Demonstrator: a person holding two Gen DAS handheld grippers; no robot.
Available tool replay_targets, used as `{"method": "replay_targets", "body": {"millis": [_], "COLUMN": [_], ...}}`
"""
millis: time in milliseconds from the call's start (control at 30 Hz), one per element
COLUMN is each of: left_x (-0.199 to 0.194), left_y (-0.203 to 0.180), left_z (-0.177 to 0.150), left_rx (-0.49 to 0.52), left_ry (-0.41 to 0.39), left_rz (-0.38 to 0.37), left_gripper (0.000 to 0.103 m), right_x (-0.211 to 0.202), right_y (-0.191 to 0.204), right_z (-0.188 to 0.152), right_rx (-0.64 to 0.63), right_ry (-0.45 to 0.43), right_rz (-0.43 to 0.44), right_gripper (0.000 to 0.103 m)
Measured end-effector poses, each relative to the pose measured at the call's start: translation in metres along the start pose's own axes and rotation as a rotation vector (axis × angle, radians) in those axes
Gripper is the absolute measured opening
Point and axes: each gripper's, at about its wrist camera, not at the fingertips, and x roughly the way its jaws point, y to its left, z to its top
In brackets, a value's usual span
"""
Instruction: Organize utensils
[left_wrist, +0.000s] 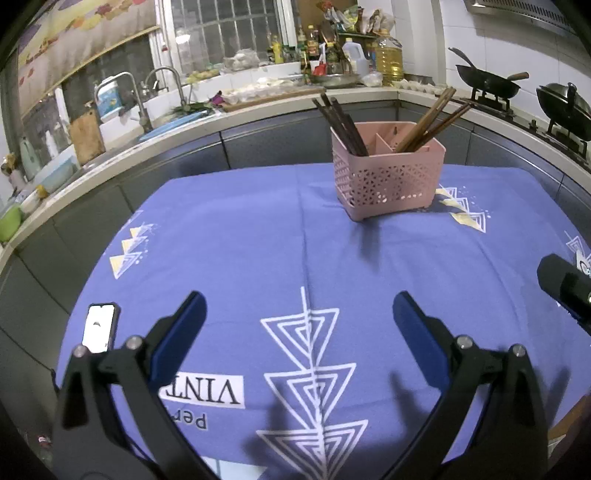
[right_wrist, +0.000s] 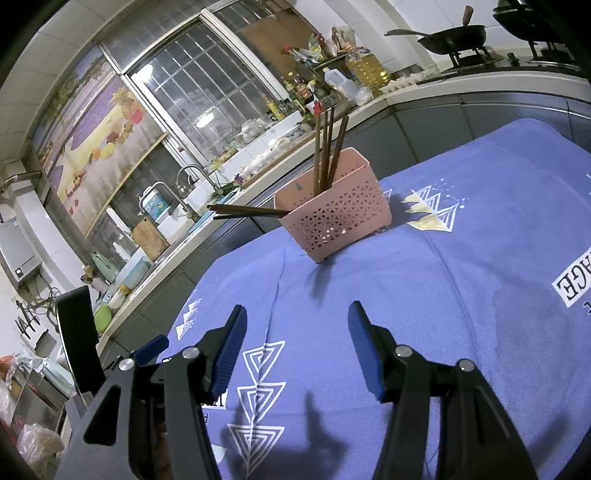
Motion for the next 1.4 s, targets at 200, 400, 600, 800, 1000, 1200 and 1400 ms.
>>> {"method": "replay_targets", "body": {"millis": [200,400,600,800,1000,1200,1400], "left_x": [0.000,0.001,0.002,0.000,-0.010,-0.020,-0.027], "left_y": [-0.003,-0.004,-0.005,-0.005,-0.004,-0.002,-0.002], "left_z": [-0.001,-0.001,-0.001,0.001,0.003,0.004,0.004], "left_rx": [0.004,0.006,0.006,0.004,0.004,0.007,0.013], "left_ry": [0.005,0.007,0.009,-0.004,-0.037,-0.077,-0.102], "left_rz": [-0.002,-0.006,-0.012,-0.019,-0.024,-0.041,-0.039], "left_gripper": [0.097,0.097,0.097,0.097,0.097,0.097,0.097], "right_x": [-0.001,-0.001,-0.001,-0.002,-0.009,-0.015,-0.019], "right_y": [0.000,0.000,0.000,0.000,0.003,0.006,0.010], "right_z": [0.000,0.000,0.000,-0.001,0.002,0.005,0.006], "right_rx": [0.001,0.002,-0.001,-0.005,-0.023,-0.028,-0.034], "right_ry": [0.000,-0.001,-0.003,-0.008,-0.037,-0.057,-0.068], "right_rz": [-0.001,-0.001,-0.001,-0.001,-0.010,-0.007,-0.002], "right_gripper": [0.059,0.059,0.059,0.059,0.059,0.059,0.059]}}
